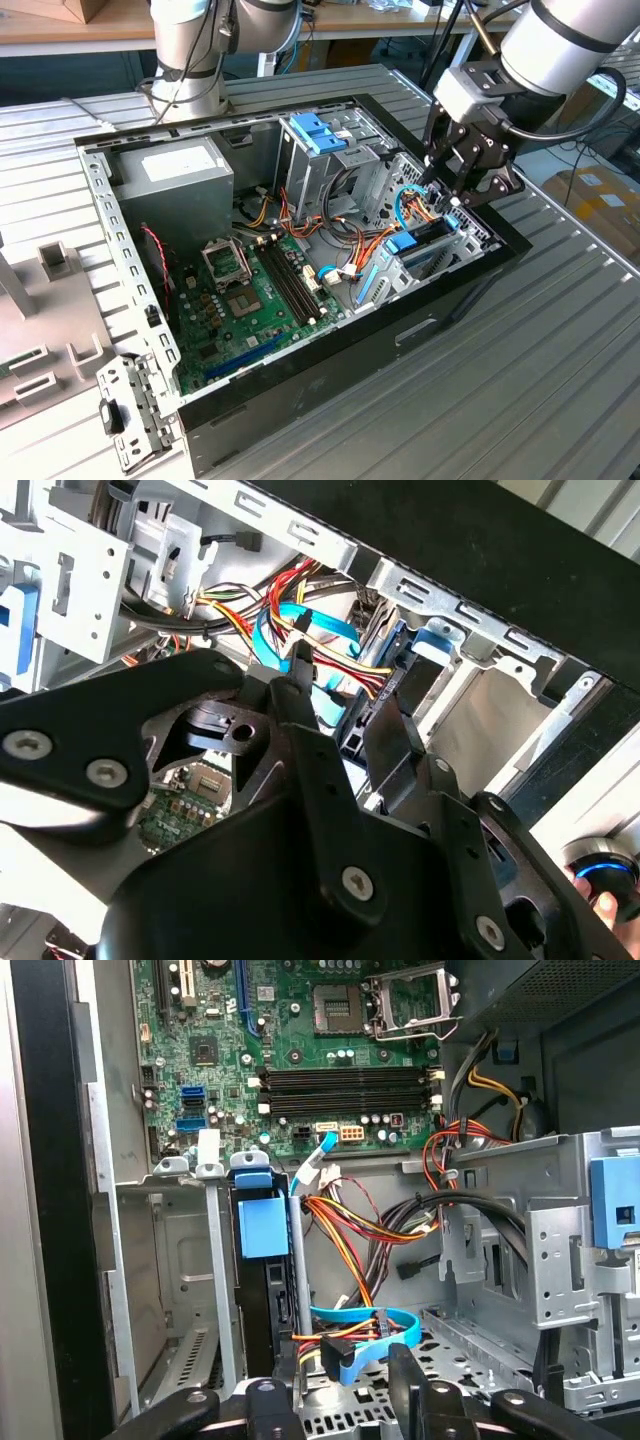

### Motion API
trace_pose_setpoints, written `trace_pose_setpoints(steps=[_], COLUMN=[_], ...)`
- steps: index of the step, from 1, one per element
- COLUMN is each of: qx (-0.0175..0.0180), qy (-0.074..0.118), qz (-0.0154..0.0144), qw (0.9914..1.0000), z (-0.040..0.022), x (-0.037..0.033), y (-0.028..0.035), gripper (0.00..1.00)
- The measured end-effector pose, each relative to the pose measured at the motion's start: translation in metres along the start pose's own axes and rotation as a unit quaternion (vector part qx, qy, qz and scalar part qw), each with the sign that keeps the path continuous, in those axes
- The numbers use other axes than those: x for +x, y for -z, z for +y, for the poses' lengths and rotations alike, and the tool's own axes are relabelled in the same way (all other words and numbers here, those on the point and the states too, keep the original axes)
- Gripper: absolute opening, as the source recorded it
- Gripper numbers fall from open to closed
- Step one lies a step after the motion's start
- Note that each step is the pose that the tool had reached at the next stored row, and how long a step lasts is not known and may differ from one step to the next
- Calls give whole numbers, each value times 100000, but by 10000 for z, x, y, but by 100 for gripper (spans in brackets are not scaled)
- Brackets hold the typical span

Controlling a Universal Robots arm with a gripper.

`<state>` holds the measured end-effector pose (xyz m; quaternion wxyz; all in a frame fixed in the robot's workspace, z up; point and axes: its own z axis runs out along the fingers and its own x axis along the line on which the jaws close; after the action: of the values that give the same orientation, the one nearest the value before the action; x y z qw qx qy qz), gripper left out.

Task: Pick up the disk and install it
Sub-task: 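Insert the second disk wire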

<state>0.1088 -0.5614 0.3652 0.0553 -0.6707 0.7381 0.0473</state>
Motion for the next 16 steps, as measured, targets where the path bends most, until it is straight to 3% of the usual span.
trace_pose_setpoints(steps=[1, 4, 5, 11, 16], qx=[1, 0, -1, -1, 1], qy=[-2, -4, -2, -5, -6], qz=[-1, -2, -2, -29, -6], qw=[100000, 100000, 100000, 100000, 100000], z=[0, 0, 0, 0, -12], x=[0, 0, 0, 9, 171], y=[0, -1, -2, -5, 21], gripper=[47, 27, 16, 16, 16])
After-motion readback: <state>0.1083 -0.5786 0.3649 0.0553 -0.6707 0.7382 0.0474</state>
